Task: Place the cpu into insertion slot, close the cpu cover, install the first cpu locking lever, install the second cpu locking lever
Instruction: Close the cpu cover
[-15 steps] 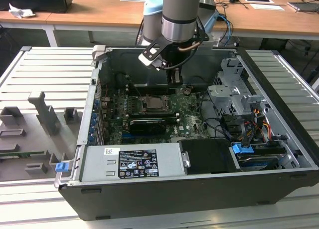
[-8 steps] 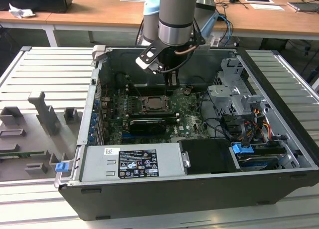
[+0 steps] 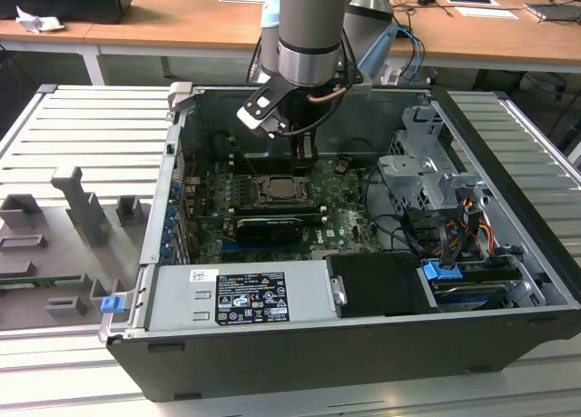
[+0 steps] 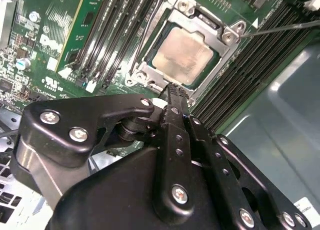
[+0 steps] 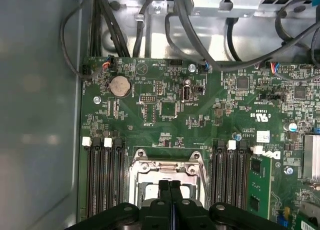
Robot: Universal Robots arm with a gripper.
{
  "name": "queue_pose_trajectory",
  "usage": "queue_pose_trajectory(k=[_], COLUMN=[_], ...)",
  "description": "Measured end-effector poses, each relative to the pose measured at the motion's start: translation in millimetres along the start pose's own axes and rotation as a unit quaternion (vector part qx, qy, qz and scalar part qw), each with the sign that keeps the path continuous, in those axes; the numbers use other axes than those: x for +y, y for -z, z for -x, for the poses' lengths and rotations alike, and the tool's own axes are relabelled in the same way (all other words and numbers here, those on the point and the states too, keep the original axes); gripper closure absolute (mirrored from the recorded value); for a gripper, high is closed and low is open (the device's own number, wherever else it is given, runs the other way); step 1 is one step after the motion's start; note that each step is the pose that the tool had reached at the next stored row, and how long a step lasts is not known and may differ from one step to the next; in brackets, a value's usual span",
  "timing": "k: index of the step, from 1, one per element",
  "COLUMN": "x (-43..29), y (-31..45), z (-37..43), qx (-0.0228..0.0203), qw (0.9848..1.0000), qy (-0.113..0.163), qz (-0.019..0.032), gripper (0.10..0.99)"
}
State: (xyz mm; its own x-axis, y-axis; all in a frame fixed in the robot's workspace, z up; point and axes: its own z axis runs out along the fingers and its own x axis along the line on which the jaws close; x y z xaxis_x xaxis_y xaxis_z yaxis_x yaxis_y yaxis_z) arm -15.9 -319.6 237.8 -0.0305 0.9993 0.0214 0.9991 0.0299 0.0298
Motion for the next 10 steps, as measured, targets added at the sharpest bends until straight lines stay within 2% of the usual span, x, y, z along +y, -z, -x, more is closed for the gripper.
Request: queue_pose_trajectory(k=[7, 10], x=[-13.3, -15.4], y=[-2.7, -2.8], z=[-0.3, -0.5], qx=[0.0003, 0.0004], qw=[0.9999, 0.9999], qy=[0.014, 0.014], qz=[-0.0004, -0.0003], gripper=[0.98, 0.98])
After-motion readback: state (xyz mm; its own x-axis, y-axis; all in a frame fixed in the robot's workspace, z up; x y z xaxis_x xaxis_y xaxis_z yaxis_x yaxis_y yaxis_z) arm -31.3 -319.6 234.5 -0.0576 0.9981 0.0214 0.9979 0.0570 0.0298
